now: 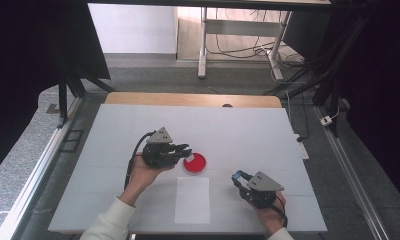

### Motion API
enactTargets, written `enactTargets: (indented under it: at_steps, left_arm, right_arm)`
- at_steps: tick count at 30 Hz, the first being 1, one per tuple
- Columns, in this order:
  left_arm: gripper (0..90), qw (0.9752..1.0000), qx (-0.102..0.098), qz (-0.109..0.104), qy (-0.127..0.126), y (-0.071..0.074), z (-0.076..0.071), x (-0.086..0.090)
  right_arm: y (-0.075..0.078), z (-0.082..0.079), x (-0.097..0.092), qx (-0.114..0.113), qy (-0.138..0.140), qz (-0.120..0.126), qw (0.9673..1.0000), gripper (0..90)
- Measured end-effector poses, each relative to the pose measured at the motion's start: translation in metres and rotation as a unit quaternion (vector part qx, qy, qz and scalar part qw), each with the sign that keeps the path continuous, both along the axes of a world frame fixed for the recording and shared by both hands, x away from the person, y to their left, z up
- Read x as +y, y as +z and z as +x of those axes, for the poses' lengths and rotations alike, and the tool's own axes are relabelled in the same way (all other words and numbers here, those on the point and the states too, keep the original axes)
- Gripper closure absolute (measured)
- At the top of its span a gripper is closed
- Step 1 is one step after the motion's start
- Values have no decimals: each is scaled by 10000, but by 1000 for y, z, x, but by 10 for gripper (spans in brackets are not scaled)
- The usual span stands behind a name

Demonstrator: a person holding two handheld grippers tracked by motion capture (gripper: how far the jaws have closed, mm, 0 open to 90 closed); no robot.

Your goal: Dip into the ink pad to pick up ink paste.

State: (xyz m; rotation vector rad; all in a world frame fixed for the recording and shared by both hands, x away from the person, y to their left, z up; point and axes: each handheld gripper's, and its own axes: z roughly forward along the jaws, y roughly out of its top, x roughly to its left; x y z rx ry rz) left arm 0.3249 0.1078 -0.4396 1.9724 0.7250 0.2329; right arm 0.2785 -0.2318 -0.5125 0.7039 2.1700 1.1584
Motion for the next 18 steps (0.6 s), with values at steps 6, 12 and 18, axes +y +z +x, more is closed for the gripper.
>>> enactTargets:
  at_steps: [6,12,18]
  left_arm:
    - [755,10000,-33,-11,-86,5,-8,3]
    - [754,9998,-16,-50,-187,6,-13,7]
    - [754,9997,-12,-23,-231,5,-23,11]
  right_arm:
    - [0,0,0,-6,-1,17,10000,652]
    - [0,0,0,-14,-6,4,10000,651]
    - [1,0,-1,-15,-15,18,10000,651]
